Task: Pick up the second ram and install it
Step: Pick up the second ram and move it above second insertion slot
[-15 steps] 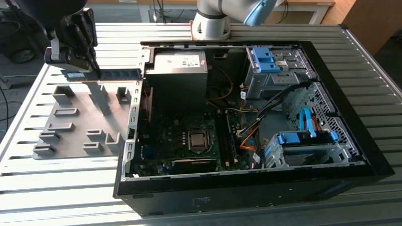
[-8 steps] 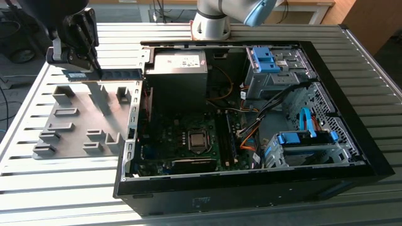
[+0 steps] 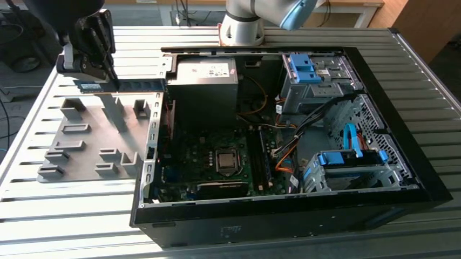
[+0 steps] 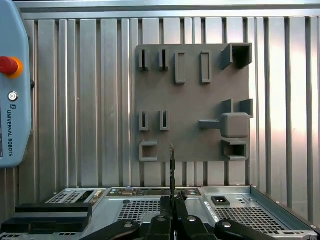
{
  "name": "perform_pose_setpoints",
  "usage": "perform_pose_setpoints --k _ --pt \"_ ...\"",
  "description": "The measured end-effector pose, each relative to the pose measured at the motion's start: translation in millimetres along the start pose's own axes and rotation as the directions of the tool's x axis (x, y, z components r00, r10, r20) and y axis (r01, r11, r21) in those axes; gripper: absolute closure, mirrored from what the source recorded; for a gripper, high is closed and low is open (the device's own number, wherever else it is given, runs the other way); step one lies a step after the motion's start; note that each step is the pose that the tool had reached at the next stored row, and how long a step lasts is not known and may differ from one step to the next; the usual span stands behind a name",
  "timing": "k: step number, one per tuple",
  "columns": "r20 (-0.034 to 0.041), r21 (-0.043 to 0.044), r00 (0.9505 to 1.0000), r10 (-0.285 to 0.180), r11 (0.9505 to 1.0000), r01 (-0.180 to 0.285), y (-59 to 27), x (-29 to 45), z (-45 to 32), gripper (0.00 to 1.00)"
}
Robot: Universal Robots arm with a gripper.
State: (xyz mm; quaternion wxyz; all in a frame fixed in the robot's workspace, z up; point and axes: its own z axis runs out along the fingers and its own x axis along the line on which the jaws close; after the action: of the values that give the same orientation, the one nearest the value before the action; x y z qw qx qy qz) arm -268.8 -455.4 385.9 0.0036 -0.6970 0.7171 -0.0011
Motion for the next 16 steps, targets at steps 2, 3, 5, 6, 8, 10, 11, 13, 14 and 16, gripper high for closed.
perform_pose_setpoints --k 2,3,5,6,8,10,11,13,14,16 --pt "0.0000 0.0000 1.0000 0.000 1.0000 0.000 -0.6 0.0 0.0 0.86" --pt "0.0000 0.0000 1.0000 0.000 1.0000 0.000 -0.9 0.0 0.0 0.86" --pt "0.0000 0.0000 1.0000 0.000 1.0000 0.000 -1.4 0.0 0.0 0.86" --pt "0.0000 0.0000 1.0000 0.000 1.0000 0.000 -1.7 0.0 0.0 0.86" --pt "0.0000 0.0000 1.0000 0.000 1.0000 0.000 -2.4 0.0 0.0 0.86" --pt "0.0000 0.0000 1.0000 0.000 1.0000 0.000 -3.0 -0.1 0.0 0.86" --pt "0.0000 0.0000 1.0000 0.000 1.0000 0.000 -3.3 -0.1 0.0 0.86" --pt "-0.0001 0.0000 1.0000 0.000 1.0000 0.000 -3.9 -0.1 0.0 0.86" --pt "0.0001 0.0000 1.0000 0.000 1.0000 0.000 -4.2 -0.1 0.1 0.86" --pt "0.0000 0.0000 1.0000 0.000 1.0000 0.000 -4.9 -0.1 0.0 0.86"
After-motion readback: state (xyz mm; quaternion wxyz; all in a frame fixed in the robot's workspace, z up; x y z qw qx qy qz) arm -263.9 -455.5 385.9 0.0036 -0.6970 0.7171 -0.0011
